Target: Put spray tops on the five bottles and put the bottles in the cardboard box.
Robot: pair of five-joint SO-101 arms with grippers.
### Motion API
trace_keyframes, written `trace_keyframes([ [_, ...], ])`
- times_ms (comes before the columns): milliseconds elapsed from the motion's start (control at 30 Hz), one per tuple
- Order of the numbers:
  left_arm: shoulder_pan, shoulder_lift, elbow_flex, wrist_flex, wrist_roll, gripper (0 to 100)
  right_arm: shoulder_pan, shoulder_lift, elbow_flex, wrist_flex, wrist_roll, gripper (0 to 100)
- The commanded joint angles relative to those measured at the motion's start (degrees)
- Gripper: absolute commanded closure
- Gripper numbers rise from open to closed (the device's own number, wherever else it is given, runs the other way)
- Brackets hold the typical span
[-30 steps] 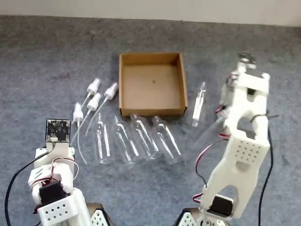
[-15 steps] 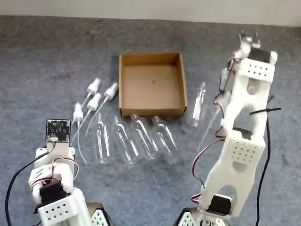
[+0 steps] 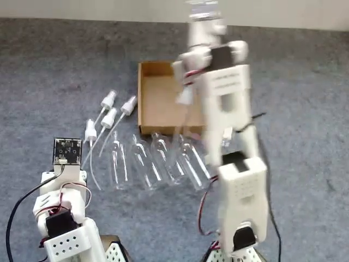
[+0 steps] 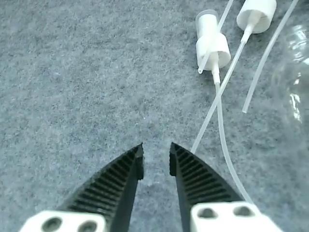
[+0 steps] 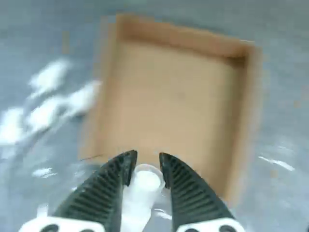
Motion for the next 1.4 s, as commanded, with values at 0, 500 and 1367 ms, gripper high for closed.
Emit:
trace_keyframes([
  [0, 1.0, 0.7, 1.2, 0.1, -0.3, 93, -9.5, -3.4, -1.5, -5.6, -3.7, 99.5],
  [500, 1.0, 0.7, 1.2, 0.1, -0.3, 93, -16.8, 13.3, 1.3, -16.2, -10.5, 95.4],
  [1367, 1.0, 0.7, 1.2, 0.1, -0.3, 93, 11.9, -14.0, 10.0, 2.7, 5.5, 77.1],
])
